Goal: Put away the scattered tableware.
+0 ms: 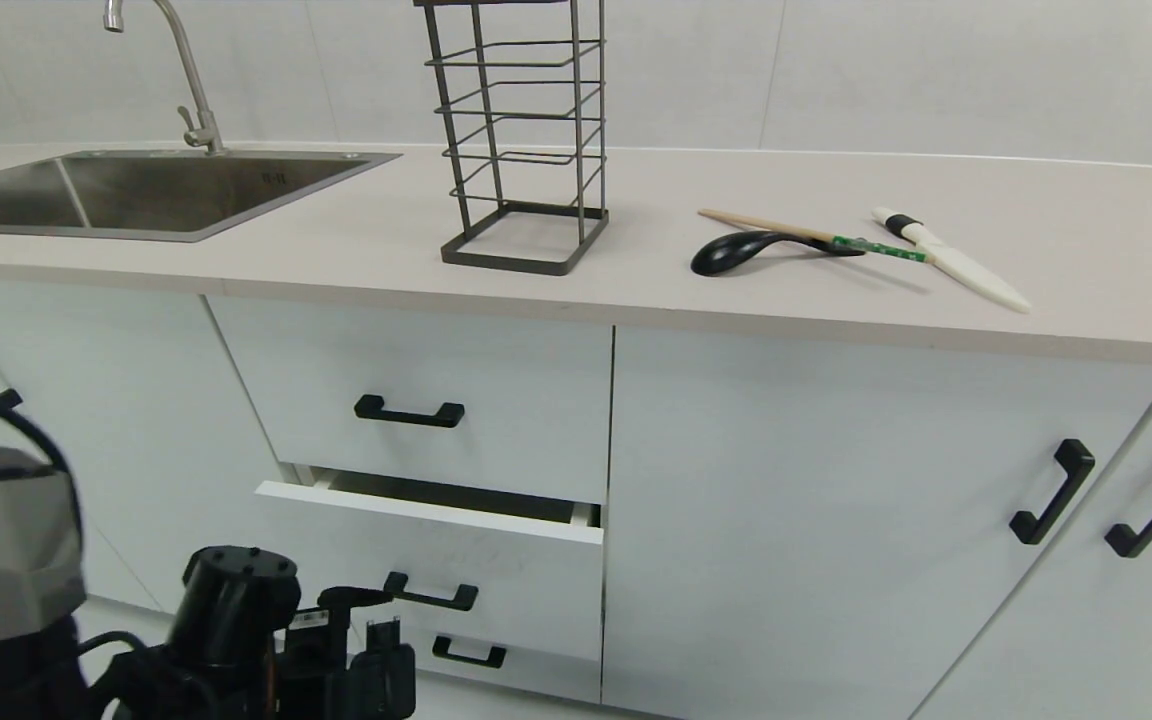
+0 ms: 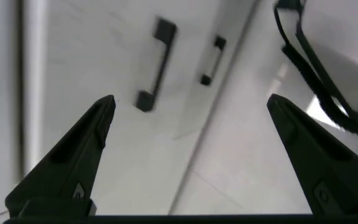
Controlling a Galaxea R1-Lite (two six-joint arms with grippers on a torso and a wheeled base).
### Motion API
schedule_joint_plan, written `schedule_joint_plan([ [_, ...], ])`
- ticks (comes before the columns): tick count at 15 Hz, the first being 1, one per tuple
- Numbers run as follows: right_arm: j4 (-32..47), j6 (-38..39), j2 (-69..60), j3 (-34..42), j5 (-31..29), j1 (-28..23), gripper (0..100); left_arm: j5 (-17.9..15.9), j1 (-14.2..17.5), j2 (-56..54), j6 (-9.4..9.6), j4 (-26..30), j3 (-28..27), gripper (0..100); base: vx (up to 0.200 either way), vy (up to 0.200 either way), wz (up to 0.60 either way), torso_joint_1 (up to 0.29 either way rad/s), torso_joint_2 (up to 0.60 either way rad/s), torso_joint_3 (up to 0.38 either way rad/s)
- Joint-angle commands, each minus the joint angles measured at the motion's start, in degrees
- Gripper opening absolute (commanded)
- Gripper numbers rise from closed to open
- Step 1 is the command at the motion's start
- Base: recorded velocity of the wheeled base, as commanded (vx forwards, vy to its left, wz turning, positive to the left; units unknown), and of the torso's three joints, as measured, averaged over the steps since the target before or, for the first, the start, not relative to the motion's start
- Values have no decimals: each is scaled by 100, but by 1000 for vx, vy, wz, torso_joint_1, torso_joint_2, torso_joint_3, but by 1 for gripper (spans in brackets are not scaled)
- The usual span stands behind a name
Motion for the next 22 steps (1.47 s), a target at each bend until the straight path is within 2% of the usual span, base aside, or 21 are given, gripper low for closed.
schedule_joint_plan([
  [1, 2, 0, -1, 1, 4, 1, 0, -43, -426, -1546, -233, -111, 377, 100, 0, 0, 0, 0, 0, 0],
  [2, 2, 0, 8, 1, 4, 1, 0, 18, -708, -1915, -796, 12, 218, 100, 0, 0, 0, 0, 0, 0],
  [3, 2, 0, 8, 1, 4, 1, 0, 27, -725, -1986, -866, 187, 95, 100, 0, 0, 0, 0, 0, 0],
  [5, 2, 0, 8, 1, 4, 1, 0, 27, -681, -2003, -875, 653, -326, 100, 0, 0, 0, 0, 0, 0],
  [8, 2, 0, 8, 1, 4, 1, 0, -17, -470, -1687, -866, 2033, -1750, 100, 0, 0, 0, 0, 0, 0],
  [9, 2, 0, 8, 1, 4, 1, 0, -17, -418, -1608, -857, 2244, -1882, 100, 0, 0, 0, 0, 0, 0],
  [10, 2, 0, 8, 1, 4, 1, 0, -8, -303, -1274, -594, 2473, -2111, 100, 0, 0, 0, 0, 0, 0],
  [12, 2, 0, 8, 1, 4, 1, 0, -17, -75, -782, -5, 2490, -2401, 100, 0, 0, 0, 0, 0, 0],
  [13, 2, 0, 8, 1, 4, 1, 0, -17, -13, -588, 145, 2481, -2497, 100, 0, 0, 0, 0, 0, 0],
  [22, 2, 0, 8, 1, 4, 1, 0, 27, -13, 18, 180, 2429, -2787, 100, 0, 0, 0, 0, 0, 0],
])
